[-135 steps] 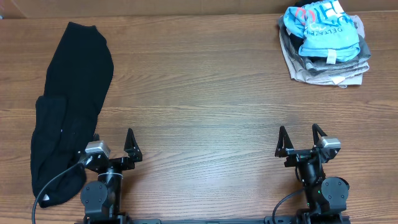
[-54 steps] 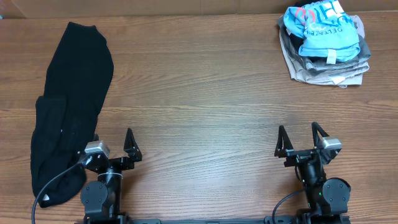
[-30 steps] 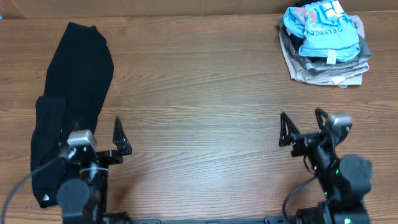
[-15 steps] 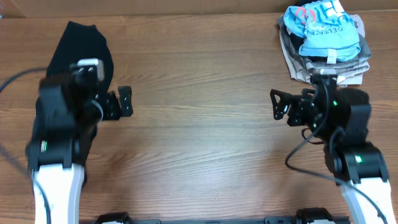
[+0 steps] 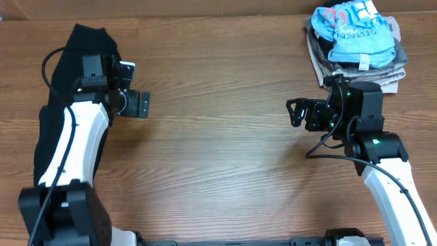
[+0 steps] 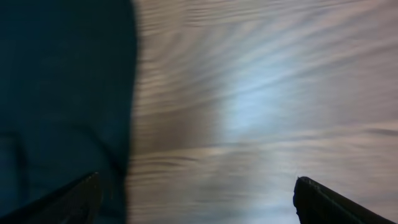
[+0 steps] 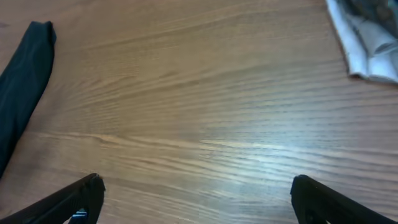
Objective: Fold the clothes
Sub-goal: 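Reach the left gripper to the black shirt and grasp its edge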
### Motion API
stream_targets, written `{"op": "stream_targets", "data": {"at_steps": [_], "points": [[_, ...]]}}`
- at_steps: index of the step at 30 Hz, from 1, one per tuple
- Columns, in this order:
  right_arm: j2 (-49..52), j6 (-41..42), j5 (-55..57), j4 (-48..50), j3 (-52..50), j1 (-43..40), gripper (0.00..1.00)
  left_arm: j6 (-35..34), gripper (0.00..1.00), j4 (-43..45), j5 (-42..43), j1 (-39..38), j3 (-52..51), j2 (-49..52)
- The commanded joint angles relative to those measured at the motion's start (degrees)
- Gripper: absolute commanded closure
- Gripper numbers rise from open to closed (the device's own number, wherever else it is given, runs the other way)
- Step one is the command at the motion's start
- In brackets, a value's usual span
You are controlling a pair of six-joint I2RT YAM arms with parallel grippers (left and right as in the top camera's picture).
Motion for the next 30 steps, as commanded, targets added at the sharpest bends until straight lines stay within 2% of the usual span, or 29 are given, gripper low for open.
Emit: {"op": "stream_targets", "data": {"at_steps": [1,4,8,11,17,23,30], "points": [[1.86,0.2,-3.1,0.48,1.92,0.26,0.11,1.62,0.03,1.57,-15.17,0.76,1.14,3.17],[3.17,0.22,-3.72,0.48,1.92,0.28,0.16,1.79,0.09,0.59,-19.85,1.84,1.14,4.9],[4.46,0.22,-4.59,0.48,1.92,0.28,0.21,1.33,0.19,-2.99,-20.2,3.34,1.11,6.38],[4.98,0.22,-4.81,0.46,1.92,0.28,0.24,-1.36,0.31,-6.32,-20.15,4.52,1.11,6.91],[5.09,0.22,-5.01,0.26,1.92,0.28,0.27,-6.25,0.42,-9.18,-20.13,5.18,0.66,6.91],[5.09,0.22,-4.98,-1.07,1.9,0.28,0.28,-6.64,0.44,-8.31,-20.41,5.27,-1.92,6.93],[5.25,0.2,-4.96,-1.64,1.9,0.28,0.28,-7.52,0.39,-3.08,-20.98,6.99,-4.39,6.93]]}}
